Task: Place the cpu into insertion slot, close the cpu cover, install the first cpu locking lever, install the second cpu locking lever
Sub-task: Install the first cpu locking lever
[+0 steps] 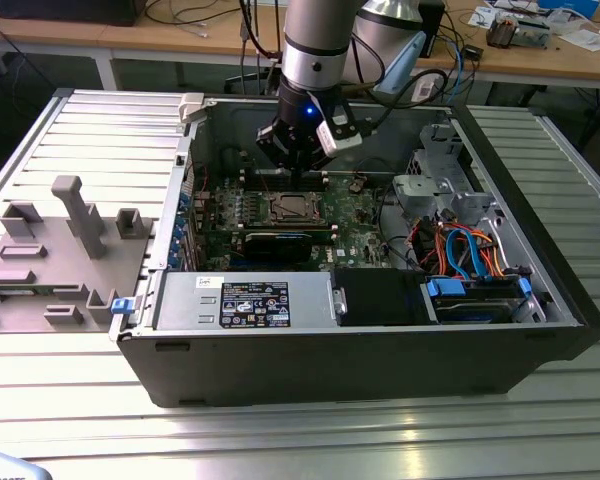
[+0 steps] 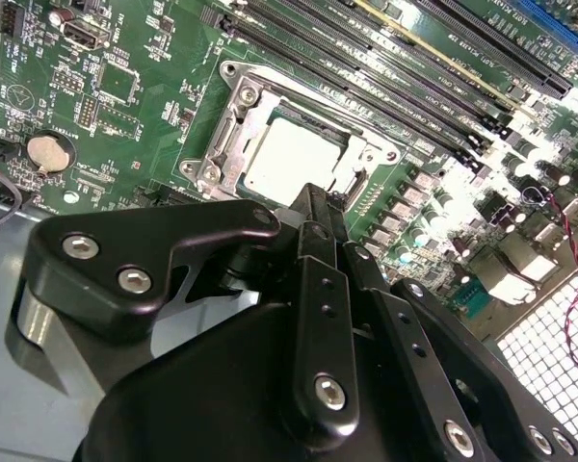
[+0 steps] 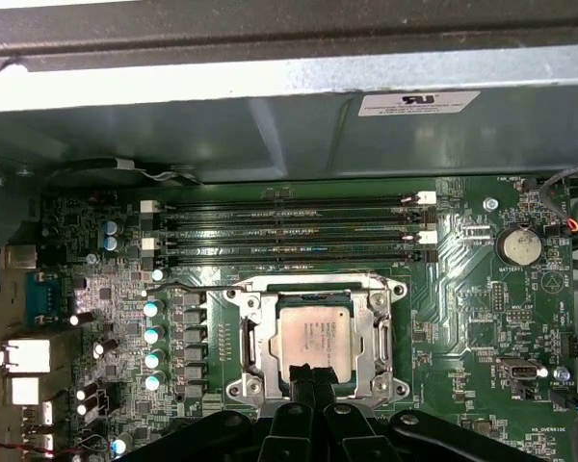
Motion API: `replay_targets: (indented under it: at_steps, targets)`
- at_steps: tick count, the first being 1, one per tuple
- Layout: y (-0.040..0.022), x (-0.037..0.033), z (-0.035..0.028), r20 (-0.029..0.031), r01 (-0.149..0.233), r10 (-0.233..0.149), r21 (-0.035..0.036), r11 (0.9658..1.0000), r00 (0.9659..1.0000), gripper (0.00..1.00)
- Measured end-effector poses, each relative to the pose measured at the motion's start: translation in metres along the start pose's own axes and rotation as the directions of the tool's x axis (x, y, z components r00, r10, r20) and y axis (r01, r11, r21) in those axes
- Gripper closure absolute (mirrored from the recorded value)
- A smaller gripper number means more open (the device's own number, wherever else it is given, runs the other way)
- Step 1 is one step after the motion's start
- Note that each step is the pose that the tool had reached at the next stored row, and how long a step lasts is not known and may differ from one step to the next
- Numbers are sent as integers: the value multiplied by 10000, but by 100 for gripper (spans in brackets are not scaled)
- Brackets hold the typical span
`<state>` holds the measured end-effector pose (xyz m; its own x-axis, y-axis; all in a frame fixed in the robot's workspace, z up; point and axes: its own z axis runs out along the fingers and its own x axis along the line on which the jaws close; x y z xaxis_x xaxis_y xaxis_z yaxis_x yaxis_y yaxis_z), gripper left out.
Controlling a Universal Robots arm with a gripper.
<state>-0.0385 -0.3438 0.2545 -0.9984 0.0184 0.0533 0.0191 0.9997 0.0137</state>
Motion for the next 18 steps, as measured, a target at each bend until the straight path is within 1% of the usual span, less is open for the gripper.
replay_targets:
  at_steps: [18]
  targets:
    - [0, 0, 0, -3, 252, -252, 13, 9997, 9997, 89]
